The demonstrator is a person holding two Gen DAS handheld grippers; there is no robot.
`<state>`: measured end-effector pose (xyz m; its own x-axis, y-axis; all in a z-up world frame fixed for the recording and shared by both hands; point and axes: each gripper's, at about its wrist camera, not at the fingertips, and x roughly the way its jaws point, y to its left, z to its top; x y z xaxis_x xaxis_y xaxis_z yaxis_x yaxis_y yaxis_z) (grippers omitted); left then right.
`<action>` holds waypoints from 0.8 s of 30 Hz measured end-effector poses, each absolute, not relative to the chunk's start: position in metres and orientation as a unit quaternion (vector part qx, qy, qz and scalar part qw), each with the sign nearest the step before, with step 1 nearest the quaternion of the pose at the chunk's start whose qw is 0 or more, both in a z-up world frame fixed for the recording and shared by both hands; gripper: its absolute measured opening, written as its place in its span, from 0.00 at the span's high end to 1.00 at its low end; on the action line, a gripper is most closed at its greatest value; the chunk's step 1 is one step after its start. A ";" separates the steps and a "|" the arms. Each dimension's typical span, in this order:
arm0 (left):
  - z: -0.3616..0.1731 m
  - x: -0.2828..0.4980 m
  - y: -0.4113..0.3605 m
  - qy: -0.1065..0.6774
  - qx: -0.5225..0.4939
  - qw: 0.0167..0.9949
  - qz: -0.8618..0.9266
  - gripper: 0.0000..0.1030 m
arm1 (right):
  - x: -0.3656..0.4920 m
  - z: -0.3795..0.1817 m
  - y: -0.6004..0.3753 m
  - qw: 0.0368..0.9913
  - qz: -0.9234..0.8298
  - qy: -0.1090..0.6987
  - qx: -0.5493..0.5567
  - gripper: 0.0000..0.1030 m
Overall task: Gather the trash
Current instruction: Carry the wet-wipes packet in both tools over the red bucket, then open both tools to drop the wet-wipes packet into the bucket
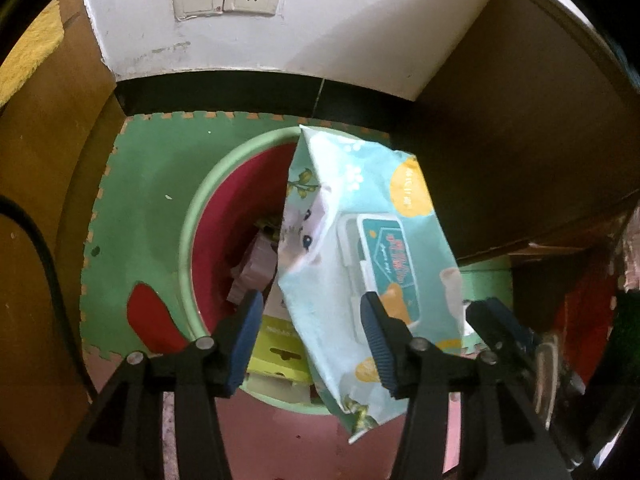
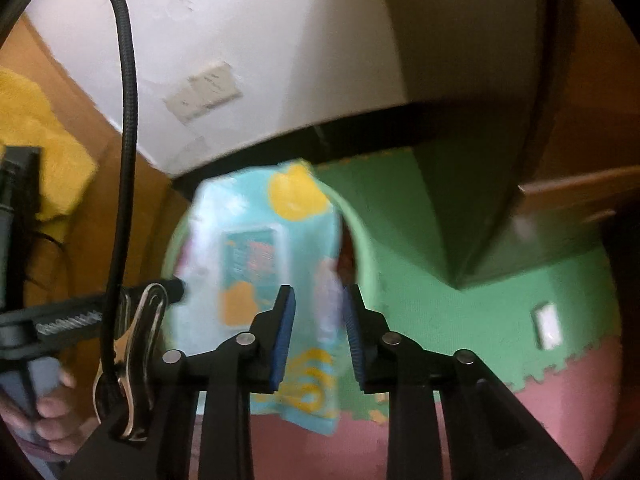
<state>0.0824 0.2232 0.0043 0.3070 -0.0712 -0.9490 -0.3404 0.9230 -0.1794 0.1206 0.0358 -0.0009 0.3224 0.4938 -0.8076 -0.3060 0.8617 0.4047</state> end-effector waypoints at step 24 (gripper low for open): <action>0.050 0.064 0.225 0.528 -0.195 0.822 0.082 0.48 | 0.154 -0.065 0.116 0.749 0.267 0.606 -0.012 0.75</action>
